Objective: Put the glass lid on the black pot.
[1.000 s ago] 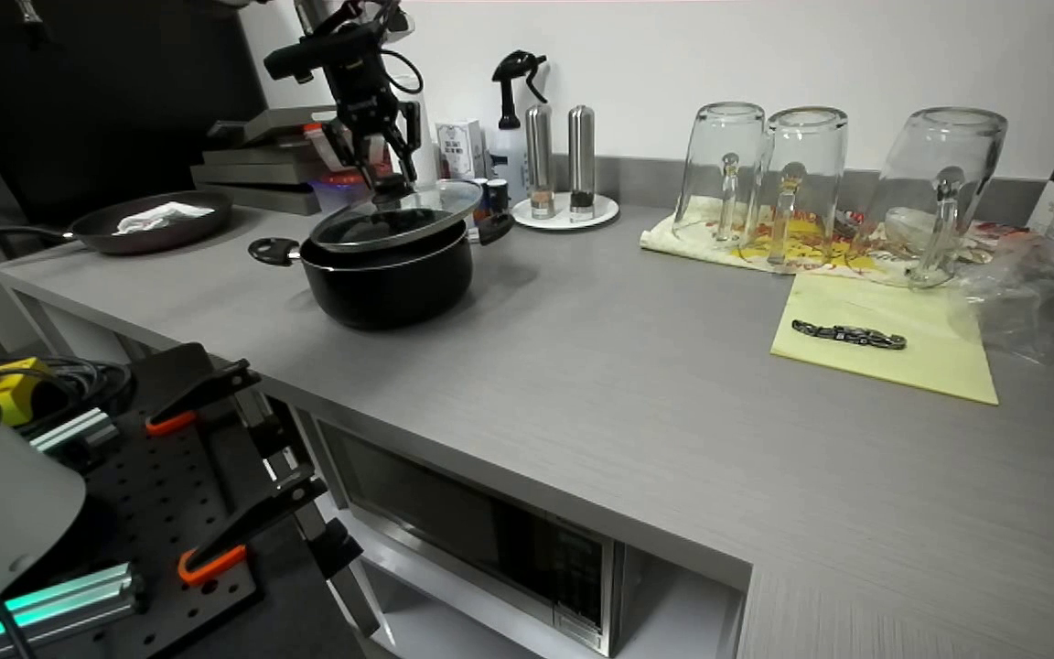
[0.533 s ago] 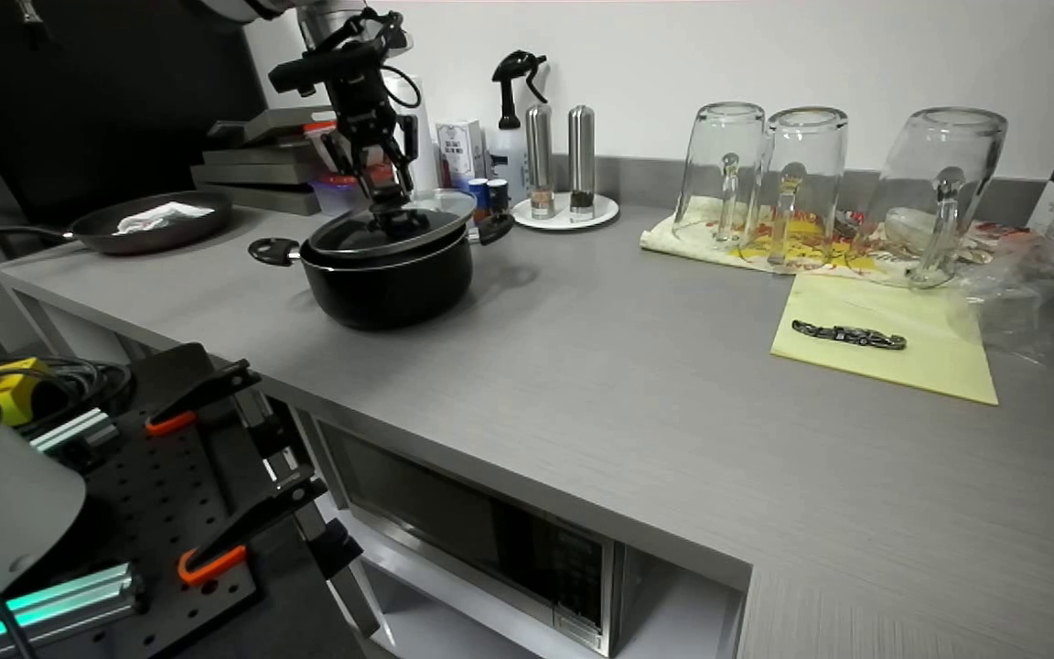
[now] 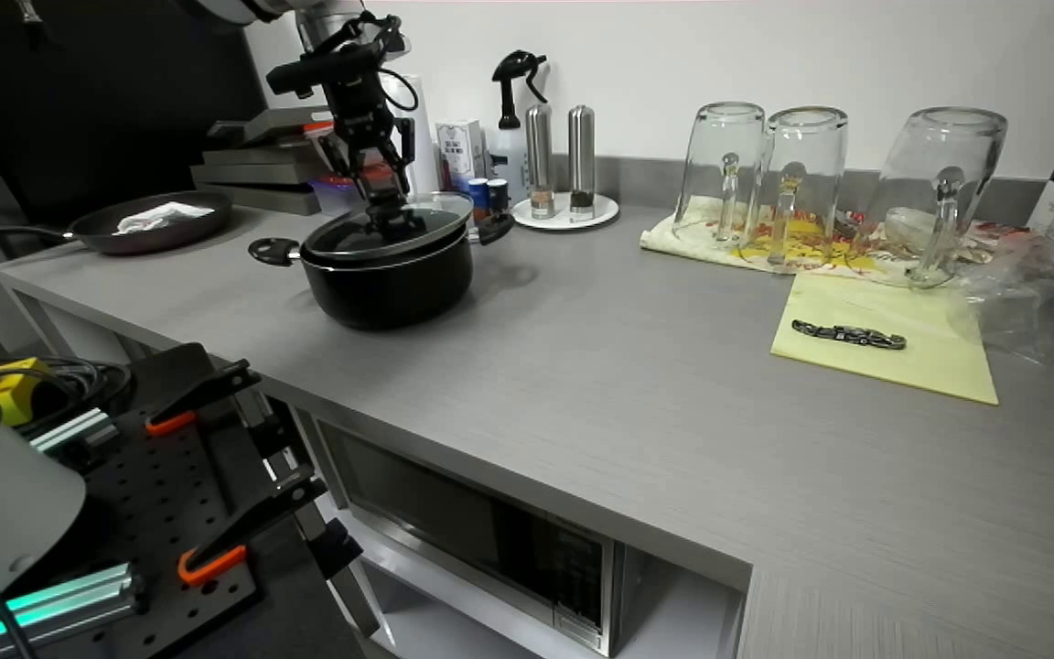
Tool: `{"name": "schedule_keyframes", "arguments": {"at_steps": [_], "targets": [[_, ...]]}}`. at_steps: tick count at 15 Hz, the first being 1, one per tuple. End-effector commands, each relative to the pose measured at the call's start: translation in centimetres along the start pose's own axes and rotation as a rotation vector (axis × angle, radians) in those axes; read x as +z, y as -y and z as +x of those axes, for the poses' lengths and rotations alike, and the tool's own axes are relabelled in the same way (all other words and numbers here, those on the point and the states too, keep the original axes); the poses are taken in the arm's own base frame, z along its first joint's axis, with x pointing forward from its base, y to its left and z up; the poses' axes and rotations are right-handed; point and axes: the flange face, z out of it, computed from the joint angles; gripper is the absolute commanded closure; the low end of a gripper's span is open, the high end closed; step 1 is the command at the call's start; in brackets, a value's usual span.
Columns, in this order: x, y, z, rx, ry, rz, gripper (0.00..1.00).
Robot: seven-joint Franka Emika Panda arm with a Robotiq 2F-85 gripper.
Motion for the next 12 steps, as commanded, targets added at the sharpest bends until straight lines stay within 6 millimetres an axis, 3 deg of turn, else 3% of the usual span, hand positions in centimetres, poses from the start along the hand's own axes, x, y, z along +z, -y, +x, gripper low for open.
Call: {"name": "schedule_keyframes", "arguments": {"at_steps": [1,12], "targets": [[-1.08,0.43,0.1,-0.016,-0.01,0.008,0.76],[-0.24,1.01,-0.24,-0.028,-0.015,0.021,0.76]]}}
